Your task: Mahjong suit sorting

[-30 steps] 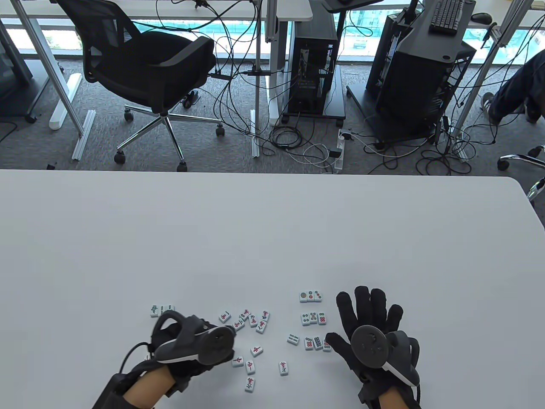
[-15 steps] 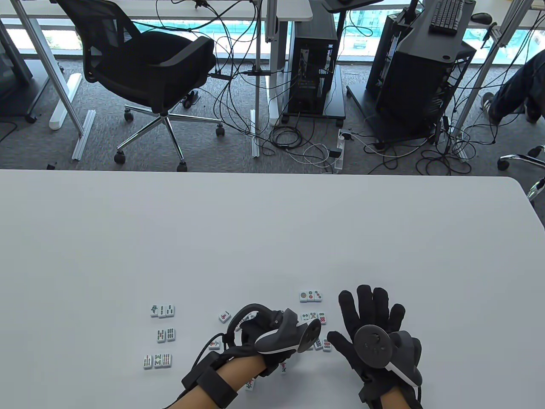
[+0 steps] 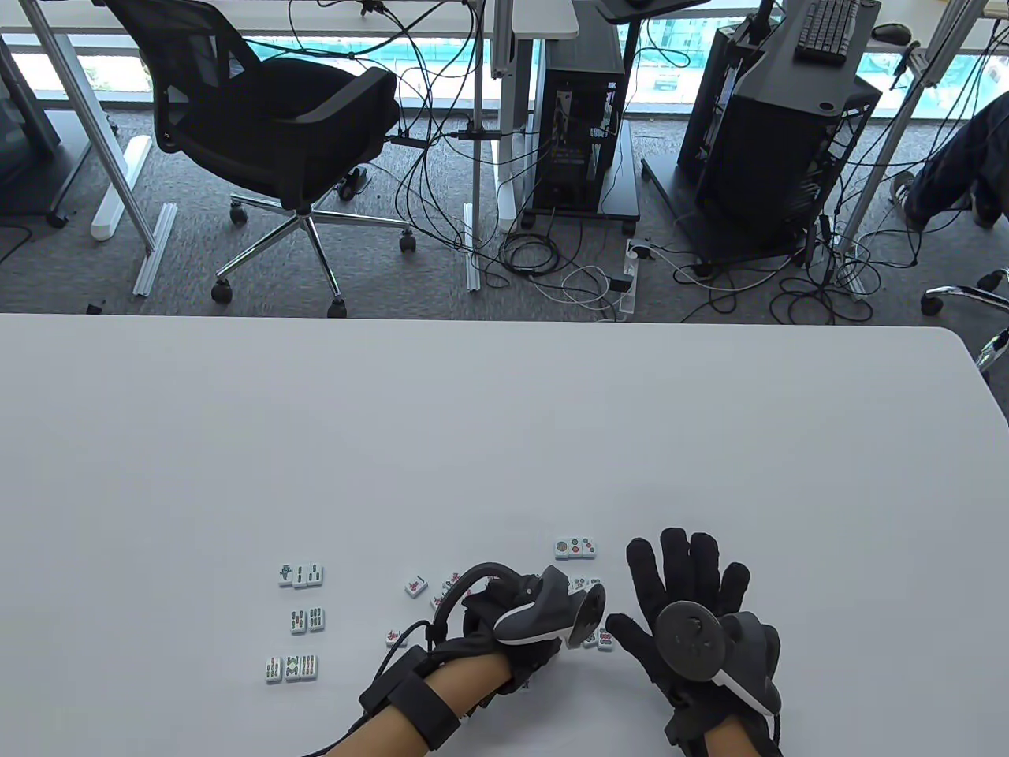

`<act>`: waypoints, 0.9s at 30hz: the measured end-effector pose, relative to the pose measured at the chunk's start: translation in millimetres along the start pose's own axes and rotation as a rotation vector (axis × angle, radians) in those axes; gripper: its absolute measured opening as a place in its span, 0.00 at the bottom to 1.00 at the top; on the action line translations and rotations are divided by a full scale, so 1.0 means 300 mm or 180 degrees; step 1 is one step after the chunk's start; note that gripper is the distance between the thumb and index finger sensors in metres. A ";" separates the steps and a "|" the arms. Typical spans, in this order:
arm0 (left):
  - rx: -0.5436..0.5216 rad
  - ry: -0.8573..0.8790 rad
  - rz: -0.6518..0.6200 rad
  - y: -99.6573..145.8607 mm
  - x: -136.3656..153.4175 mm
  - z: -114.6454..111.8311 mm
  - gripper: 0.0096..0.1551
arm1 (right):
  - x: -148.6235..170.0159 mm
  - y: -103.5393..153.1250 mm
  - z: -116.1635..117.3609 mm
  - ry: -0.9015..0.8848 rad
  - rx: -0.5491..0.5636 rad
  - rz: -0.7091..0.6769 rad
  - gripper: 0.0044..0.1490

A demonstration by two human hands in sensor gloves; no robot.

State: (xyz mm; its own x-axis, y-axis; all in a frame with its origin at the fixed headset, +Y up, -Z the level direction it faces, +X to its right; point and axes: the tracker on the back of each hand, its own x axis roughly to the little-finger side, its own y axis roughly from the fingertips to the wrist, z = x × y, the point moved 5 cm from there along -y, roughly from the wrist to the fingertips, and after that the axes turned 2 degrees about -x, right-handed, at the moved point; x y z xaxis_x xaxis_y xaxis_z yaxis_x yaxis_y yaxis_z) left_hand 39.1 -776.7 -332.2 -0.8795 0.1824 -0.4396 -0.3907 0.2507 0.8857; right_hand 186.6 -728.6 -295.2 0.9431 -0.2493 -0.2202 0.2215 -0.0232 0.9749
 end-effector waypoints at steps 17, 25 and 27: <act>-0.0615 0.0243 -0.0211 0.342 0.484 0.057 0.37 | -0.006 0.000 0.001 0.0020 -0.0003 -0.0013 0.53; -0.0190 0.0203 0.0657 0.508 0.823 -0.117 0.36 | -0.011 -0.003 0.016 0.0074 -0.0065 -0.0014 0.53; -0.0114 0.0255 0.0787 0.532 0.862 -0.159 0.36 | -0.012 -0.003 0.020 0.0078 -0.0083 -0.0013 0.53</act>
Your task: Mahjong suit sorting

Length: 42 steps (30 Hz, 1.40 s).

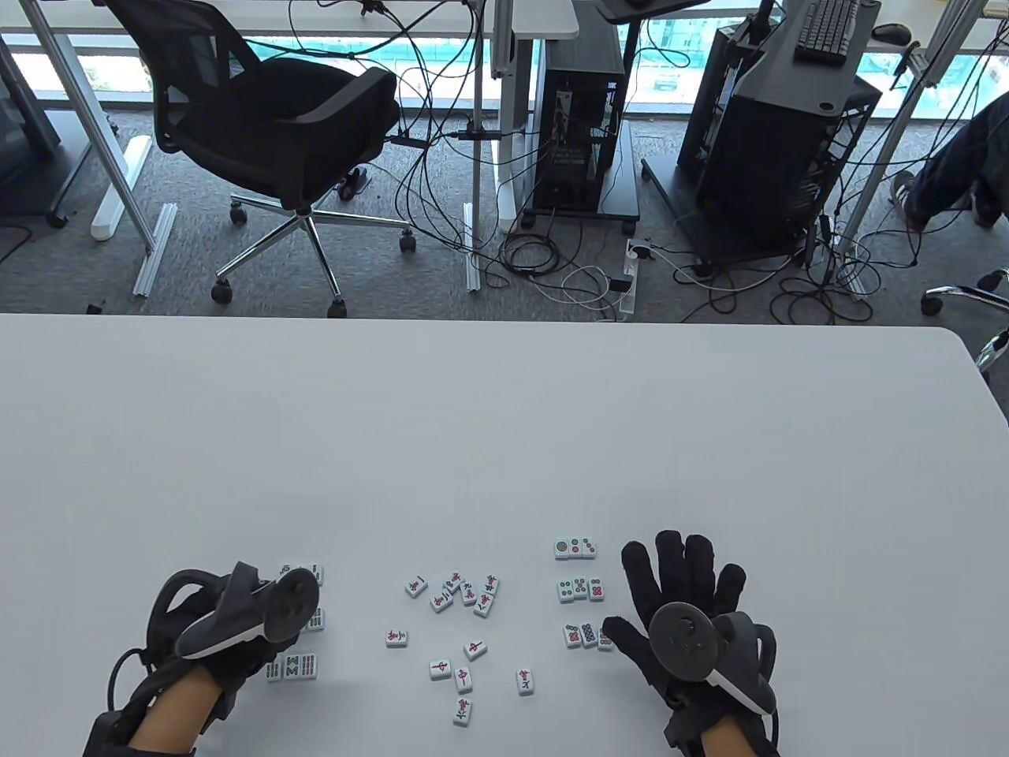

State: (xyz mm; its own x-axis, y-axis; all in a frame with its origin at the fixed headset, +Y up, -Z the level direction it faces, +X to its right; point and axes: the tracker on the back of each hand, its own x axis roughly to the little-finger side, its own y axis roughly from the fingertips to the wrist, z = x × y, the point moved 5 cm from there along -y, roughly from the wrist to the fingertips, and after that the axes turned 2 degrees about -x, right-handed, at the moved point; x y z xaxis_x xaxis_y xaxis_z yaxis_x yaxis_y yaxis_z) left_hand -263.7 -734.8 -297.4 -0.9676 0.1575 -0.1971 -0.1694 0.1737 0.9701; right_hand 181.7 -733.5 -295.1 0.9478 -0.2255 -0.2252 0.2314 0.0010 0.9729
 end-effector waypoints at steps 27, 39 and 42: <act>-0.0108 0.0005 0.0237 -0.026 0.025 -0.045 0.34 | 0.002 -0.002 0.006 0.0000 -0.0060 0.0035 0.53; -0.1350 0.0877 0.0280 0.160 0.093 0.247 0.48 | 0.003 -0.002 0.005 0.0006 -0.0044 0.0038 0.53; -0.1534 0.0928 0.0190 0.192 0.083 0.274 0.51 | 0.002 -0.002 0.006 0.0009 -0.0050 0.0035 0.53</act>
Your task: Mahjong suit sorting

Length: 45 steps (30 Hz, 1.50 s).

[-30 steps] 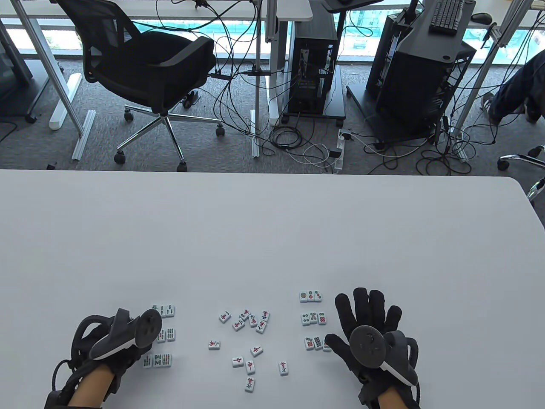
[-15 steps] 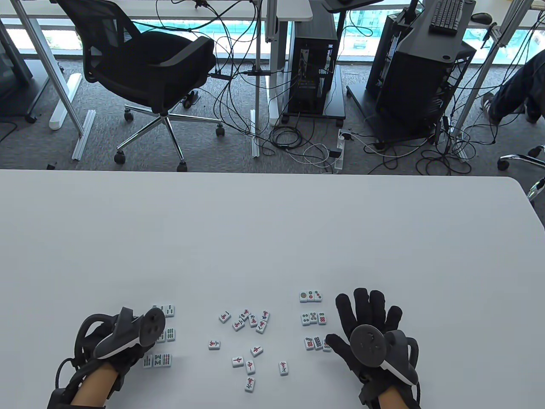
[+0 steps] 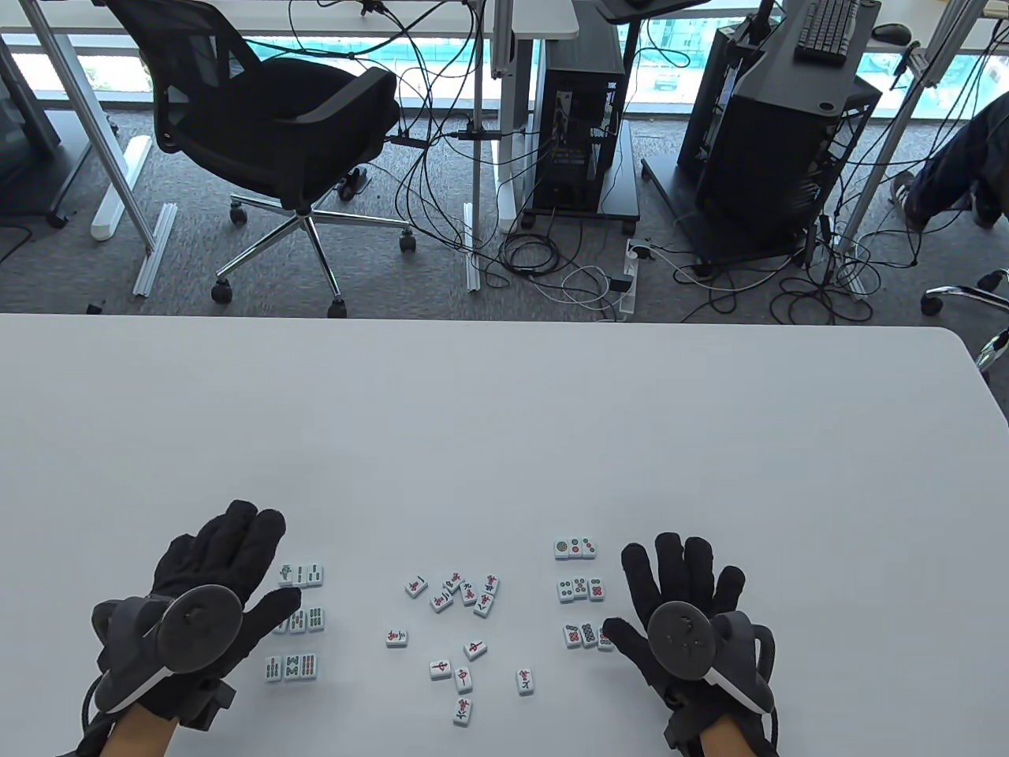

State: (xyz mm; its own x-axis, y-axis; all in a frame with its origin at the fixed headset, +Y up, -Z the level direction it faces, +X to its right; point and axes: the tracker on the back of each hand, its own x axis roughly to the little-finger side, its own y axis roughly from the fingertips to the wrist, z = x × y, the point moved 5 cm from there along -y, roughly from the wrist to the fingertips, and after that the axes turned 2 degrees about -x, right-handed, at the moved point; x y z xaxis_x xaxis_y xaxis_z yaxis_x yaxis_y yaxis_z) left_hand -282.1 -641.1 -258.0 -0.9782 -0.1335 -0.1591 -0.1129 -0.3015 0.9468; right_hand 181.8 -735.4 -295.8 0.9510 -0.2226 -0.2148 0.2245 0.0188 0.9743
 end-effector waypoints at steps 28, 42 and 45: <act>0.0464 -0.0109 0.0017 0.047 0.047 -0.239 0.55 | -0.030 -0.004 -0.035 -0.0076 0.0234 0.0024 0.57; 0.0471 0.0190 0.0026 0.050 0.066 -0.228 0.52 | -0.382 -0.263 -0.074 0.0124 -0.0074 -0.0193 0.61; 0.0446 0.0248 0.0038 0.049 0.071 -0.220 0.52 | -0.505 -0.319 -0.020 0.0322 -0.0114 -0.0321 0.60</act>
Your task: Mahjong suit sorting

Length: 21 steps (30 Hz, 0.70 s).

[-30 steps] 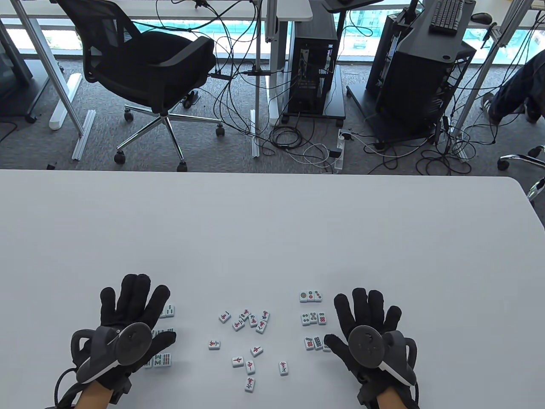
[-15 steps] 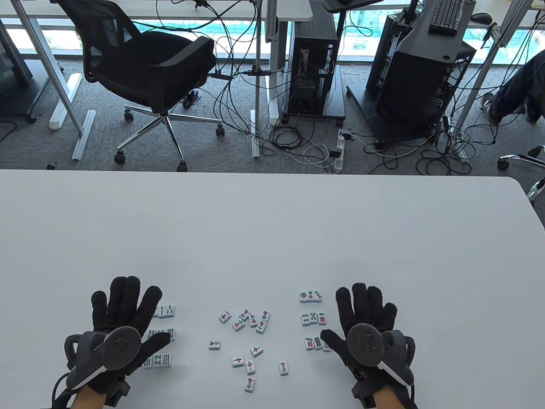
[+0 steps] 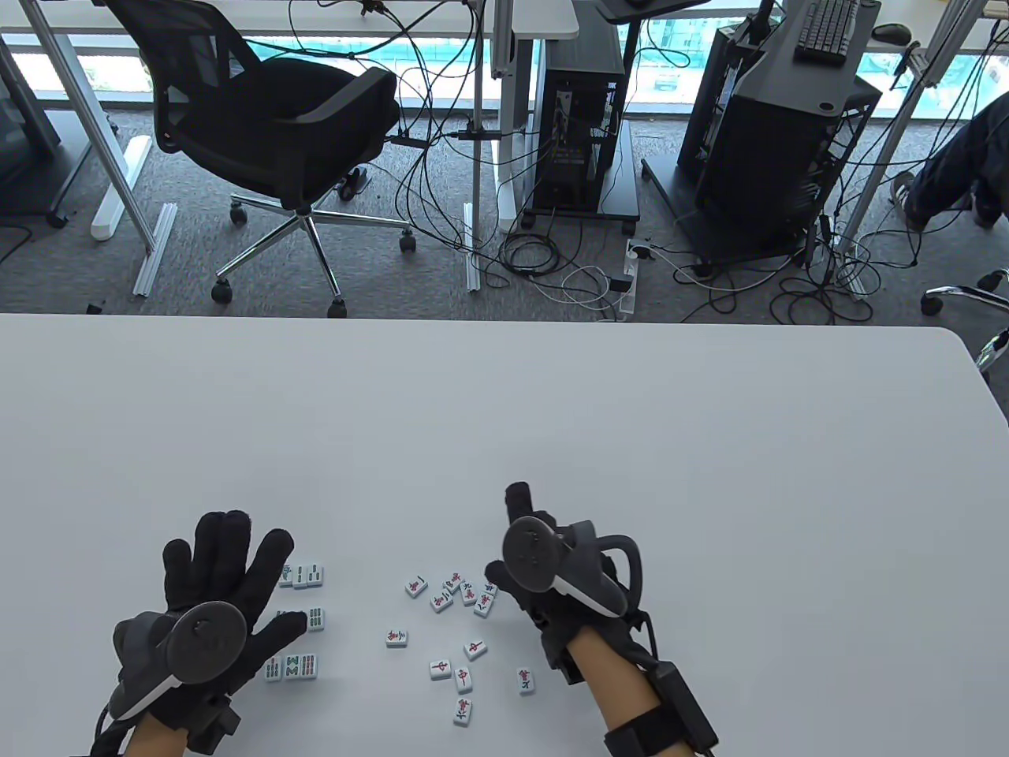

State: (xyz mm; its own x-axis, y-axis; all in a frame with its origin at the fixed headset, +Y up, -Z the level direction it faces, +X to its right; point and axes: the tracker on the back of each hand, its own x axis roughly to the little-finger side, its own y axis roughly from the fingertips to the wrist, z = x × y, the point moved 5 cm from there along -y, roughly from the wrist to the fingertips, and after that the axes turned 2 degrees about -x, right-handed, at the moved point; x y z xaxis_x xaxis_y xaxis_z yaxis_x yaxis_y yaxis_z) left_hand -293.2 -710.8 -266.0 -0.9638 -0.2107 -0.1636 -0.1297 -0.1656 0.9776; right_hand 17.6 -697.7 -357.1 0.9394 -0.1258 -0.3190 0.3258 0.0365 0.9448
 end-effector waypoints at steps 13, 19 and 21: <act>-0.0101 0.0173 0.0059 0.005 0.022 0.035 0.52 | -0.343 -0.173 0.238 0.0628 -0.0791 -0.0093 0.38; -0.0109 0.0196 0.0072 0.006 0.025 0.040 0.52 | -0.388 -0.198 0.288 0.1032 -0.0934 0.0014 0.38; -0.0086 0.0152 0.0105 0.005 0.030 0.035 0.52 | -0.394 -0.198 0.312 0.1160 -0.0972 0.0017 0.37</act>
State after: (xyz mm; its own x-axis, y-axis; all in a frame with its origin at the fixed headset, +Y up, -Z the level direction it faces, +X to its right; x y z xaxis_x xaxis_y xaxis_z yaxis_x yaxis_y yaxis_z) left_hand -304.6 -702.8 -264.7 -0.9551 -0.2622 -0.1382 -0.0911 -0.1837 0.9787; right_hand -122.8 -777.6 -368.5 0.8997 0.2290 -0.3715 0.2863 0.3328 0.8985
